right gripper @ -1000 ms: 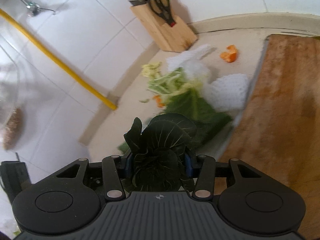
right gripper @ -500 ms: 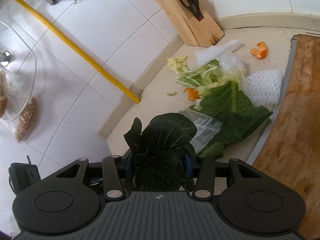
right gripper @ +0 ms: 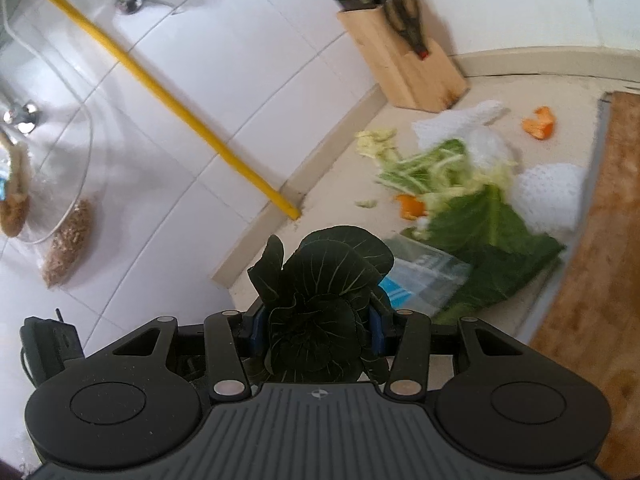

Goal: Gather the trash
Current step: 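Carry the carton and greens over the bin and open both tools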

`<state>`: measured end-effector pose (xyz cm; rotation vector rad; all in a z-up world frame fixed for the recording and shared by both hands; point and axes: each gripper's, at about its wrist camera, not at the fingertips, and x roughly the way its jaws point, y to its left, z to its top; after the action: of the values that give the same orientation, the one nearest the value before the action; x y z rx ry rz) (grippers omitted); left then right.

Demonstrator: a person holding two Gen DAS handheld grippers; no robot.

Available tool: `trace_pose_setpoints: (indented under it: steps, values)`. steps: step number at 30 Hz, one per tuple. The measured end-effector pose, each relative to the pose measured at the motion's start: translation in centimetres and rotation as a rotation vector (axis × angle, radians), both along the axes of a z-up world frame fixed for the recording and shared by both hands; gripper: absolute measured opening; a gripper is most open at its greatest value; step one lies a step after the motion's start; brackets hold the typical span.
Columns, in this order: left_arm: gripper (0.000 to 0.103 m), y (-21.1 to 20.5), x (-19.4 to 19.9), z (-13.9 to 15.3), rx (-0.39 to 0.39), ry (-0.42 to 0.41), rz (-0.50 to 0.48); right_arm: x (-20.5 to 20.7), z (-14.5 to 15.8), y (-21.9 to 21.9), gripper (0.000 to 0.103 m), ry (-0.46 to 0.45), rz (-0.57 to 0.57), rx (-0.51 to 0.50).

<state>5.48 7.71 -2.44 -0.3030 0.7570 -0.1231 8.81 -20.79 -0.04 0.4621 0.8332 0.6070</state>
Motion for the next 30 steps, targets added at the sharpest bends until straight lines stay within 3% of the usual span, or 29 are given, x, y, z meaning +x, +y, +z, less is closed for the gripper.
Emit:
trace_pose_setpoints:
  steps: [18, 25, 30]
  values:
    - [0.048, 10.8, -6.9, -2.0, 0.016, 0.056, 0.349, 0.8, -2.2, 16.2, 0.055, 0.052, 0.414, -0.048]
    - [0.048, 14.1, -7.8, -4.4, 0.026, 0.116, 0.427, 0.2, -4.5, 22.4, 0.055, 0.037, 0.510, -0.143]
    - [0.048, 16.2, -7.5, -6.9, 0.026, 0.161, 0.466, 0.4, -6.9, 25.8, 0.062, 0.057, 0.534, -0.197]
